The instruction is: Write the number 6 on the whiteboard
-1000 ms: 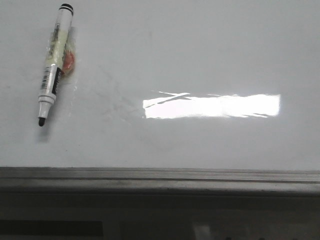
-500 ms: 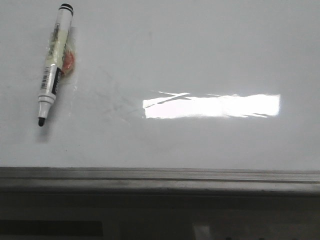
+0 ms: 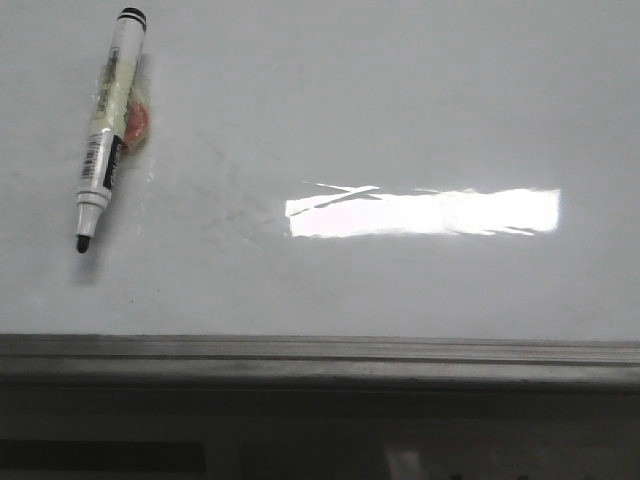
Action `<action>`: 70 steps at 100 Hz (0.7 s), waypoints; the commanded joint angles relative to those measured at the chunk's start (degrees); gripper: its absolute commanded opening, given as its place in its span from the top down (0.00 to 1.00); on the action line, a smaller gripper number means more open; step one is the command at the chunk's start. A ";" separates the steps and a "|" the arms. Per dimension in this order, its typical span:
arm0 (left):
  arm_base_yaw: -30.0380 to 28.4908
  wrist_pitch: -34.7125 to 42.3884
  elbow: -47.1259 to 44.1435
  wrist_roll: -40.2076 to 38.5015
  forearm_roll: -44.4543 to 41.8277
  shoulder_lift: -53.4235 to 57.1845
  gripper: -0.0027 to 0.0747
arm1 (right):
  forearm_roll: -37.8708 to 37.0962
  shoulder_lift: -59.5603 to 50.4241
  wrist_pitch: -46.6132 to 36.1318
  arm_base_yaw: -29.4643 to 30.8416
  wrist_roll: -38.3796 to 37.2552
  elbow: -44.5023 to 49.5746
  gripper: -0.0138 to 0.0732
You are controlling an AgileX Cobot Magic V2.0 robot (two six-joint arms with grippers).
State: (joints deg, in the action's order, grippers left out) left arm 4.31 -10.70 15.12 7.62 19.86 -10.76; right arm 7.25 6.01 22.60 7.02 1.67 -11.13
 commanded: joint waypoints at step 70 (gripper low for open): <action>37.09 25.48 1.07 4.96 1.78 -27.34 0.37 | 2.58 0.98 -4.36 -0.06 -0.09 -2.02 0.91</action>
State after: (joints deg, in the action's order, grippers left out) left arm 36.62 5.62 14.58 12.27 21.54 -33.52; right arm 9.45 6.01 22.64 7.02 1.59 -11.13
